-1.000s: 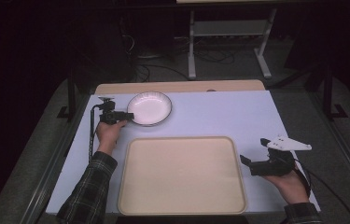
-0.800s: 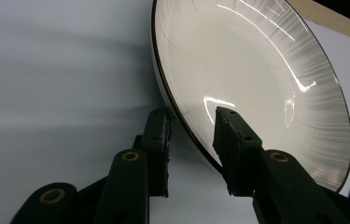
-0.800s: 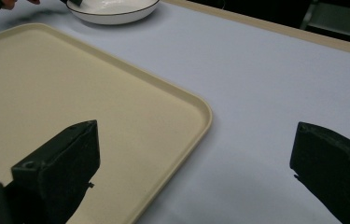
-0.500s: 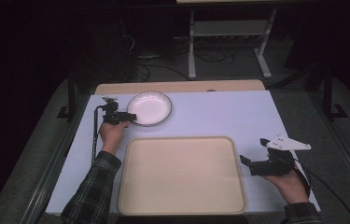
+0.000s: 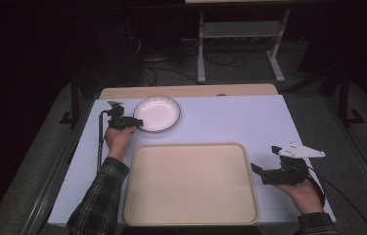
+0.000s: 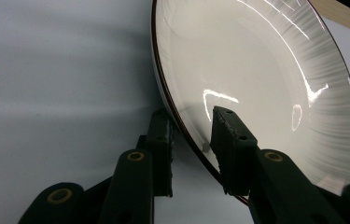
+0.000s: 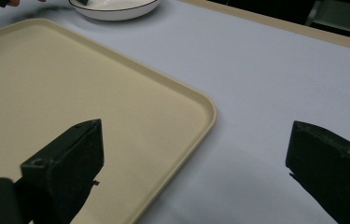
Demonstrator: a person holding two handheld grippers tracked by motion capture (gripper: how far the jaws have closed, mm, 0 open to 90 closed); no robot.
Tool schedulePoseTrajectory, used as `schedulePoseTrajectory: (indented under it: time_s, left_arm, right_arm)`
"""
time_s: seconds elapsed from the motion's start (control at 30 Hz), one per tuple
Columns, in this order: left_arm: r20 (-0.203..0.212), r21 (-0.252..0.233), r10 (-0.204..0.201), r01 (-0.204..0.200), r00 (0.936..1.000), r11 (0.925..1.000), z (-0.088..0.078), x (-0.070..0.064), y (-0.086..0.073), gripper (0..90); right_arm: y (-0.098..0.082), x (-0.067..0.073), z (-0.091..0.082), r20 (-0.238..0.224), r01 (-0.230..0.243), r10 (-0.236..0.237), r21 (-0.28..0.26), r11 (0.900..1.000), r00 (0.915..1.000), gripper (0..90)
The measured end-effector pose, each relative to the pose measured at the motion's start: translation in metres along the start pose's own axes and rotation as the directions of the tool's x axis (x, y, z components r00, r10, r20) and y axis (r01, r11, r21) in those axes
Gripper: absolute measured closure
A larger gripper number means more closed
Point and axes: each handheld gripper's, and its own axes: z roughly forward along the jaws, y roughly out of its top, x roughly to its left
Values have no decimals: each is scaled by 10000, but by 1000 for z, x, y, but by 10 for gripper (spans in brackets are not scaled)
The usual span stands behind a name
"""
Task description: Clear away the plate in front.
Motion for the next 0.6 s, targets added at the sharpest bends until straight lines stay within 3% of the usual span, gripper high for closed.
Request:
schedulePoseTrajectory:
  time_s: [0.6]
  left_arm:
    - [745, -272, -657, 679, 9951, 9973, 0, 12, -2, 768]
  right_arm:
    - [0, 0, 1, -45, 52, -51, 85, 10000, 10000, 49]
